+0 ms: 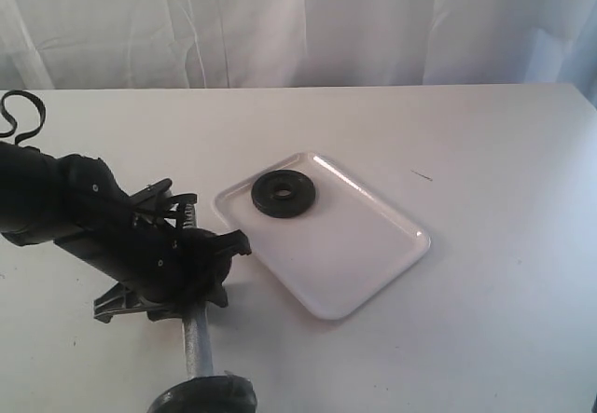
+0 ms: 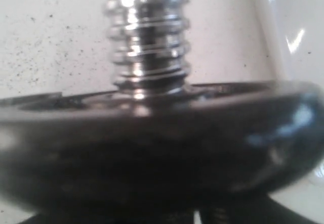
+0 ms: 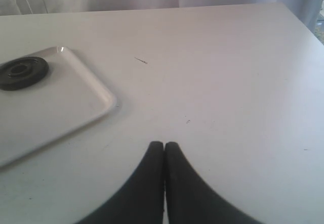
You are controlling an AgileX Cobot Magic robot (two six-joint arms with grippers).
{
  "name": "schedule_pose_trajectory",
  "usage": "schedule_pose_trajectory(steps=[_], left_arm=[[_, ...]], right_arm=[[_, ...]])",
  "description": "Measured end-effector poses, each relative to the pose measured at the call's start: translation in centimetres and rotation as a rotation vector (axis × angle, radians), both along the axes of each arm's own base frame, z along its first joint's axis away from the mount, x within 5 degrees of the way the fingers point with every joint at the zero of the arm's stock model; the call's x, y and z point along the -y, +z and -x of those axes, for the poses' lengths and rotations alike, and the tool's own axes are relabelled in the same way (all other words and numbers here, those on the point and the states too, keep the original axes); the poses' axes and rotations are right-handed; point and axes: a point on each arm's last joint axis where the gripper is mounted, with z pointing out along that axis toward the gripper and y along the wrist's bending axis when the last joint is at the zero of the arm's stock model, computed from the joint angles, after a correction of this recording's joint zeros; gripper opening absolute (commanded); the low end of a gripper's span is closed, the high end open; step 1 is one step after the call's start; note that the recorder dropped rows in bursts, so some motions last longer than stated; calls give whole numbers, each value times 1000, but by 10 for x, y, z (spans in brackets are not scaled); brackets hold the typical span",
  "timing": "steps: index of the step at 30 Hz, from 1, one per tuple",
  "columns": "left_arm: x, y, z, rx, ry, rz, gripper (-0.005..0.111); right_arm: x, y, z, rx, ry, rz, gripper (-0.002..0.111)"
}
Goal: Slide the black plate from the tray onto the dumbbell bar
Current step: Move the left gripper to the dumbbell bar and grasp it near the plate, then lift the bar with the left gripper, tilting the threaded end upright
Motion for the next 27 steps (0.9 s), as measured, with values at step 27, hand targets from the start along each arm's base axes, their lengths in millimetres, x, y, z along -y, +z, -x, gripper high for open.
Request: schedule_pose_trajectory(steps=[27], left_arm=[[-9, 34, 12, 319, -527, -158, 0]], right_arm=[[0, 0, 0, 0, 0, 0, 0]])
